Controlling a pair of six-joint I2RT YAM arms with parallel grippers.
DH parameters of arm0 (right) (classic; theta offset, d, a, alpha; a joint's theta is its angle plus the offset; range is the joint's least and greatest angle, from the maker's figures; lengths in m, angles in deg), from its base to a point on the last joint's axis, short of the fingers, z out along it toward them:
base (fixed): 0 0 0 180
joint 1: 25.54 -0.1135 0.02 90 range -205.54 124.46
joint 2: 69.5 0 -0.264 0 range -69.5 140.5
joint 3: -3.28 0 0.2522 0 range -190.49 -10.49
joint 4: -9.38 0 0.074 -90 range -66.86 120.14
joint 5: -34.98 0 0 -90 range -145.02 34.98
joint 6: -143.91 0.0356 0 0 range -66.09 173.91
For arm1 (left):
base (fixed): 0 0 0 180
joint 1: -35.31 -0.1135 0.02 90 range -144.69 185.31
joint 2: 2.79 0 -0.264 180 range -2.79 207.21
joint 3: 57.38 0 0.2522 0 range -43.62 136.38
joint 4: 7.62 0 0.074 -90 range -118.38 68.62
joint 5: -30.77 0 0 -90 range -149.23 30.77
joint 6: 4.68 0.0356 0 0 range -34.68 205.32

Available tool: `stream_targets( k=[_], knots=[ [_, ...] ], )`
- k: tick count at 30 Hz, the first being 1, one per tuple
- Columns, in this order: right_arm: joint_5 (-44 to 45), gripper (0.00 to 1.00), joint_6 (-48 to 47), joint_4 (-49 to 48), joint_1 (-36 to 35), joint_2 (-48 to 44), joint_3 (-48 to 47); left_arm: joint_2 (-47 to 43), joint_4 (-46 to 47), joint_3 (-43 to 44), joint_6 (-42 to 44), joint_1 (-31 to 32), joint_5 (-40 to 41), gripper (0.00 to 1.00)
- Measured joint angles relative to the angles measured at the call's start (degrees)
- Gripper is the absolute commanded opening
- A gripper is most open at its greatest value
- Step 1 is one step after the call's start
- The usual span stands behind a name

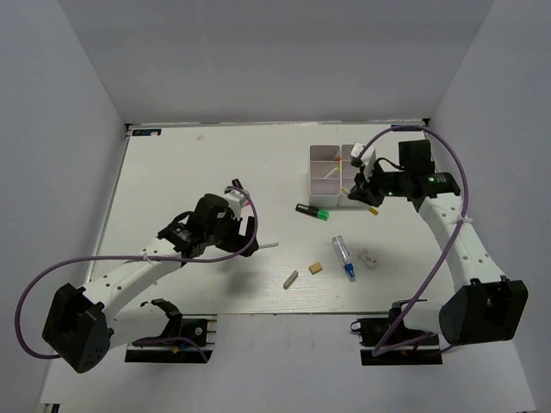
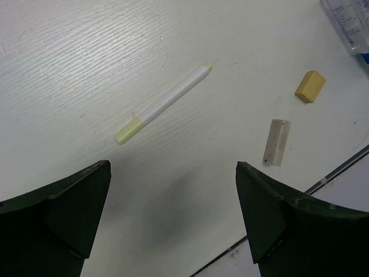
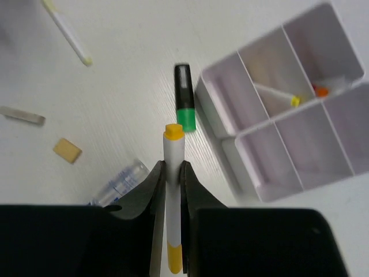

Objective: Sort the stationery into containers
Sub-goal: Place the stationery into the container

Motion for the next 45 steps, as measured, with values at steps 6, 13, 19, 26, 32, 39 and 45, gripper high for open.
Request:
stream_targets(
  k=[6, 13, 19, 26, 32, 39, 45],
  knots=[
    [-15.7, 0.00, -0.8, -5.9, -0.3, 0.1, -0.5, 1.3, 0.2, 0.1, 1.0, 0.0, -0.8, 0.99],
    [-27.2, 0.00, -1.1, -16.8, -0.6, 12.8, -4.2, 0.0, 0.2, 0.0, 1.0, 0.0, -1.0, 0.99],
    [-30.4, 0.00, -0.4, -24.2, -0.6, 21.0, -9.2, -0.4, 0.5, -0.2, 0.8, 0.0, -1.0, 0.99],
    [-33.6, 0.00, 4.9, -36.1, -0.5, 26.9, -11.4, -0.4, 0.5, -0.3, 0.5, 0.0, -1.0, 0.99],
    [-35.5, 0.00, 13.4, -49.6, -0.5, 34.1, -11.9, 0.6, 0.5, -0.2, 0.5, 0.0, -1.0, 0.99],
    [-35.5, 0.02, 18.3, -55.6, -0.5, 41.4, -16.1, 2.6, -0.1, -0.2, 0.5, 0.0, -1.0, 0.99],
    [-35.6, 0.23, 19.0, -56.3, -0.3, 42.5, -17.0, 4.5, -0.1, 0.7, 1.6, 0.4, -1.3, 0.99]
  ],
)
